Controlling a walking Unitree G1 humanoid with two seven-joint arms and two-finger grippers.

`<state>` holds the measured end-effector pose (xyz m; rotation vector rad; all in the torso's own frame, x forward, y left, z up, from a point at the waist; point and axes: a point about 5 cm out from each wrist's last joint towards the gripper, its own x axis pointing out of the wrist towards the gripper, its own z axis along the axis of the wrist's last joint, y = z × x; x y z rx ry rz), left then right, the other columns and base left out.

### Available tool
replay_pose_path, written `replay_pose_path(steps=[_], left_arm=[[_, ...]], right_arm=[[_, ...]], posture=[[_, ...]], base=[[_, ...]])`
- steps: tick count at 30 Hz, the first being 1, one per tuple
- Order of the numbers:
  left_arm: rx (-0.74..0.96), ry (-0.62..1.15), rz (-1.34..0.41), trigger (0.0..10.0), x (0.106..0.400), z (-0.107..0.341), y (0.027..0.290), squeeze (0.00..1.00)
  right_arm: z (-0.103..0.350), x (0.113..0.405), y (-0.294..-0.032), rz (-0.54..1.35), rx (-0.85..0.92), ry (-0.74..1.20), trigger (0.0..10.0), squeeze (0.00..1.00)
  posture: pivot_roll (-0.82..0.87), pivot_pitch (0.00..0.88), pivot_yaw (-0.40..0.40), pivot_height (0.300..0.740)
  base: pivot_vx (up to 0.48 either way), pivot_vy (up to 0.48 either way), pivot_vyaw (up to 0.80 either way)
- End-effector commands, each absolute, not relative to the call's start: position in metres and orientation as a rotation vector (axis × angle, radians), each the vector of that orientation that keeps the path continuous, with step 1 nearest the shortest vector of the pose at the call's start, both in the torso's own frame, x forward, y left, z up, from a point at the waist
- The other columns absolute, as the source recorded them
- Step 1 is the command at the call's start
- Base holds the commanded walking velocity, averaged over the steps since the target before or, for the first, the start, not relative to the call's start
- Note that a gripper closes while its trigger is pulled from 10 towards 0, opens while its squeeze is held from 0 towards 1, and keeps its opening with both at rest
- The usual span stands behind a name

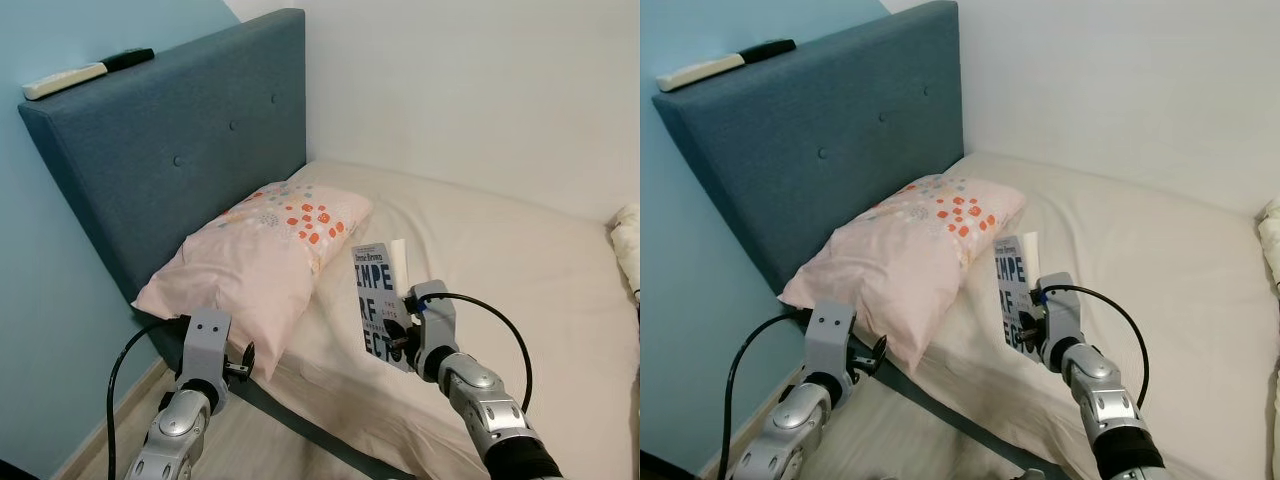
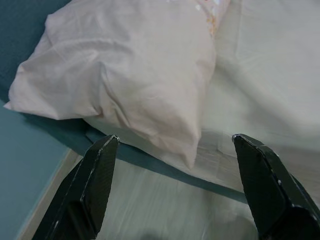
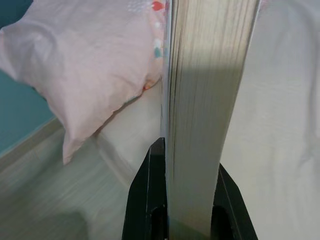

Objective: Clean up the room

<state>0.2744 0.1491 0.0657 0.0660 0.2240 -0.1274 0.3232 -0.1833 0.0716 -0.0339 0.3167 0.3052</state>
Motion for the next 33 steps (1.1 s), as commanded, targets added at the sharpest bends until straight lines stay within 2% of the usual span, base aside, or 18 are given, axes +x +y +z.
replay_pose_path(steps=[1, 10, 12, 14, 15, 19, 24, 33], left_arm=[[0.076, 0.253, -0.119, 10.0, 0.274, 0.061, 0.152, 0.0], [0.092, 0.252, -0.121, 10.0, 0.273, 0.064, 0.155, 0.0], [0.099, 0.247, -0.116, 10.0, 0.275, 0.066, 0.158, 0.0], [0.101, 0.244, -0.114, 10.0, 0.275, 0.067, 0.159, 0.0], [0.1, 0.223, -0.091, 10.0, 0.278, 0.072, 0.165, 0.0], [0.076, 0.184, -0.056, 10.0, 0.283, 0.082, 0.173, 0.0], [0.079, 0.145, -0.059, 10.0, 0.292, 0.095, 0.179, 0.0], [0.096, 0.155, -0.061, 10.0, 0.292, 0.093, 0.181, 0.0]], right_arm=[[0.076, 0.326, -0.182, 0.31, -0.015, 0.294, 10.0, 0.0], [0.078, 0.328, -0.18, 0.315, -0.018, 0.29, 10.0, 0.0], [0.084, 0.333, -0.18, 0.321, -0.023, 0.281, 10.0, 0.0], [0.086, 0.334, -0.18, 0.325, -0.026, 0.277, 10.0, 0.0], [0.091, 0.338, -0.179, 0.335, -0.033, 0.269, 10.0, 0.0], [0.099, 0.344, -0.178, 0.351, -0.04, 0.256, 10.0, 0.0], [0.109, 0.352, -0.177, 0.394, -0.055, 0.243, 10.0, 0.0], [0.101, 0.346, -0.162, 0.405, -0.025, 0.238, 10.0, 0.0]], posture=[[-0.01, 0.127, 0.016, 0.632], [0.0, 0.143, 0.021, 0.618], [0.01, 0.179, 0.029, 0.618], [0.01, 0.179, 0.029, 0.618], [0.01, 0.213, 0.034, 0.618], [0.02, 0.236, 0.038, 0.618], [0.03, 0.241, 0.036, 0.618], [0.03, 0.239, 0.046, 0.618]], base=[[0.0, 0.0, 0.0], [0.0, 0.0, 0.0], [0.0, 0.0, 0.0], [0.0, 0.0, 0.0], [0.0, 0.0, 0.0], [0.0, 0.0, 0.0], [0.0, 0.0, 0.0], [0.0, 0.0, 0.0]])
